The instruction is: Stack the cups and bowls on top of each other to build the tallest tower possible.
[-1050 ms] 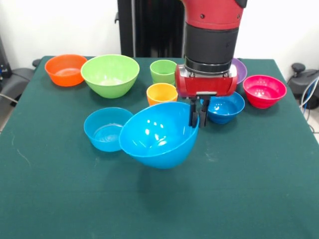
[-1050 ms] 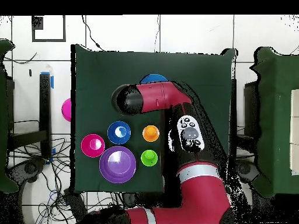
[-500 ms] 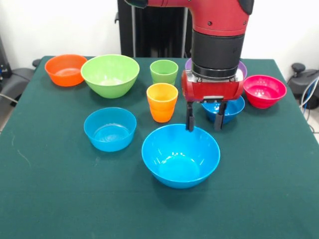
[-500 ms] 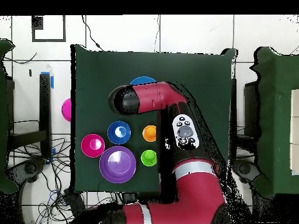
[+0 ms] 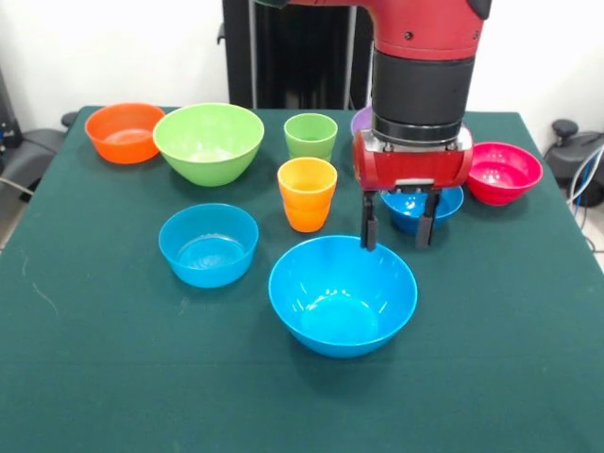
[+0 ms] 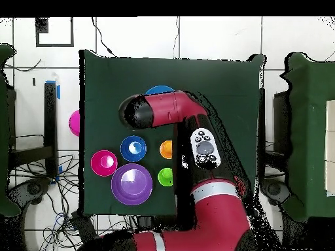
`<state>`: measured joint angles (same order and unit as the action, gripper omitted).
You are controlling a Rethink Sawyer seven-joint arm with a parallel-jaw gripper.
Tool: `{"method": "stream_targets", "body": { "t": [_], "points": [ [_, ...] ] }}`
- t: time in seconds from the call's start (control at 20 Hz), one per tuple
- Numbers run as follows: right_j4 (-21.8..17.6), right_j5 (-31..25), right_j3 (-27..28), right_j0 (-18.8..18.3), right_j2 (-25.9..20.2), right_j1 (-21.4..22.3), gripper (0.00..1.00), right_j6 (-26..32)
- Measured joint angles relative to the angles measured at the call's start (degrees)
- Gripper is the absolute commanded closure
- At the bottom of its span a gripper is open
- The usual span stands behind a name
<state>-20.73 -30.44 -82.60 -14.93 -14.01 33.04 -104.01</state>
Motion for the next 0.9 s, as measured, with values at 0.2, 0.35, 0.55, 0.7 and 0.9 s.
{"method": "stream_targets", "body": {
  "t": [0.2, 0.35, 0.55, 0.7, 0.9],
  "points": [
    [0.01, -0.01, -1.45, 0.0, 0.06, 2.16, 0.0, 0.0],
    [0.01, -0.01, -2.89, 0.0, 0.16, 4.19, 0.0, 0.0],
    [0.02, -0.01, -5.43, -0.01, 0.3, 7.45, 0.0, 0.0],
    [0.02, -0.01, -7.65, -0.02, 0.34, 9.56, 0.0, 0.0],
    [0.01, -0.01, -9.43, -0.18, 0.36, 10.65, 0.0, 0.0]
  ]
}}
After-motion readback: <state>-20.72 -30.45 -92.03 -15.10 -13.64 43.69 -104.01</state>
